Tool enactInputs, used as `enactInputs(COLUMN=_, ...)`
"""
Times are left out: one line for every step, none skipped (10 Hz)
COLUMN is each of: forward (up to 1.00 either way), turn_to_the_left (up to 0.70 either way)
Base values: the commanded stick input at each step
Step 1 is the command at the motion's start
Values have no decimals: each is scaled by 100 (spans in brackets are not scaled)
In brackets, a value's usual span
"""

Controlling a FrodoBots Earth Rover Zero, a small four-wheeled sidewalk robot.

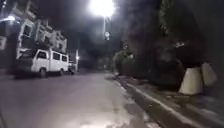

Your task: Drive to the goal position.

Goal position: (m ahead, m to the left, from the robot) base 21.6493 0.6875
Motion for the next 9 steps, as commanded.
enactInputs(forward=50, turn_to_the_left=5)
enactInputs(forward=50, turn_to_the_left=5)
enactInputs(forward=50, turn_to_the_left=5)
enactInputs(forward=50, turn_to_the_left=5)
enactInputs(forward=50, turn_to_the_left=5)
enactInputs(forward=50, turn_to_the_left=4)
enactInputs(forward=50, turn_to_the_left=-4)
enactInputs(forward=50, turn_to_the_left=-44)
enactInputs(forward=50, turn_to_the_left=-46)
